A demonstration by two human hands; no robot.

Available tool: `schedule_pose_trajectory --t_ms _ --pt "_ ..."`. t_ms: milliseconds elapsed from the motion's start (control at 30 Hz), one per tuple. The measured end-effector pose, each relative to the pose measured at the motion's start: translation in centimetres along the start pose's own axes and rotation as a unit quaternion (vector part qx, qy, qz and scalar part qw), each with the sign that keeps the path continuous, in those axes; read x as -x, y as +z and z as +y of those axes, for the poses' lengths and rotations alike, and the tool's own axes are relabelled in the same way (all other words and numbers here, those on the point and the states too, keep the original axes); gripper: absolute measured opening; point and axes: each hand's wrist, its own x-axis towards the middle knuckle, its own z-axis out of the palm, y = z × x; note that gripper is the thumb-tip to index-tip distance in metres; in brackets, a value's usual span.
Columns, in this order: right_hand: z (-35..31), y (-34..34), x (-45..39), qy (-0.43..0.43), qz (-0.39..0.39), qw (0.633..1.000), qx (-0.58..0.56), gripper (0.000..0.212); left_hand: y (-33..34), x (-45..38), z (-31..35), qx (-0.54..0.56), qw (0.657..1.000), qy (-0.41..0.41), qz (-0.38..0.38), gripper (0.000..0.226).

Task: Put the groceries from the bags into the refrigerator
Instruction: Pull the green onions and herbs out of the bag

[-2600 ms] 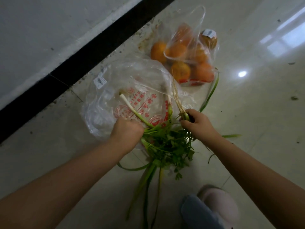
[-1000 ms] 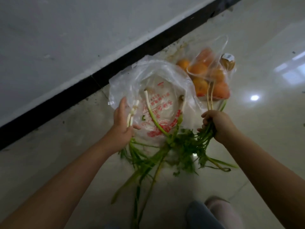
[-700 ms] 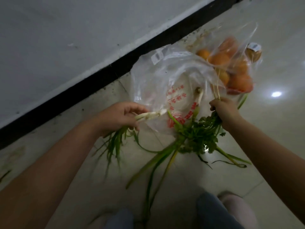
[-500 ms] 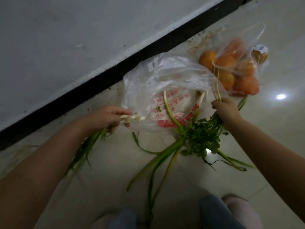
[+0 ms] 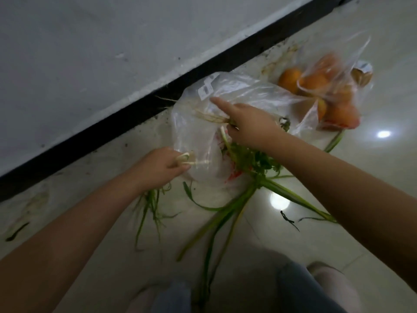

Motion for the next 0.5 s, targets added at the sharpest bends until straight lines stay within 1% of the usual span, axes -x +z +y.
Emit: schedule_pose_trajectory --t_ms 67,100,133,200,233,267,300,333,367,400,433,467,500 --pt "-0.4 0.2 -1.8 0.001 -0.041 0.998 0.044 0.036 -0.2 0.3 -0.8 0.09 0.994 -0.045 0.052 0.029" --pt "-0.4 0.5 -2.2 0.007 -0.052 0.997 0.055 0.027 -0.5 0.5 -1.2 0.124 0.988 -0.066 0.068 0.022" --pt "-0.4 0.8 -2.4 0.019 -0.064 0.996 0.065 0.024 -0.7 0.6 -1.6 0.159 0.981 -0.081 0.072 0.018" --pt "-0.1 1.4 -2.2 0.057 -0.101 0.989 0.096 0.024 -1.3 1.1 -2.3 0.237 0.963 -0.113 0.062 0.023" --pt "0.1 1.8 -2.1 0.07 -0.115 0.985 0.106 0.025 -1.4 1.4 -2.7 0.26 0.955 -0.127 0.067 0.026" --pt "0.3 2.0 -2.0 0.081 -0.121 0.984 0.099 0.025 -1.5 1.6 -3.0 0.259 0.953 -0.134 0.085 0.028" --pt "0.3 2.2 -1.9 0.093 -0.118 0.986 0.071 0.025 -1.4 1.8 -3.3 0.238 0.954 -0.136 0.121 0.03" --pt "0.2 2.2 -1.9 0.107 -0.106 0.988 0.013 0.026 -1.3 2.0 -3.4 0.209 0.952 -0.135 0.175 0.031" --pt "0.0 2.1 -1.9 0.126 -0.087 0.986 -0.068 0.03 -1.2 2.2 -3.4 0.185 0.947 -0.135 0.227 0.03" --pt "-0.4 2.1 -1.9 0.148 -0.067 0.974 -0.161 0.037 -1.1 2.3 -3.2 0.169 0.94 -0.13 0.266 0.03" --pt "-0.9 2.0 -1.8 0.173 -0.049 0.951 -0.253 0.046 -1.0 2.2 -2.9 0.157 0.938 -0.117 0.287 0.032" --pt "-1.3 1.9 -1.6 0.191 -0.034 0.923 -0.333 0.052 -0.7 2.0 -2.6 0.148 0.942 -0.102 0.285 0.037" --pt "-1.5 1.9 -1.4 0.198 -0.026 0.897 -0.394 0.054 -0.5 1.9 -2.2 0.14 0.95 -0.087 0.267 0.041"
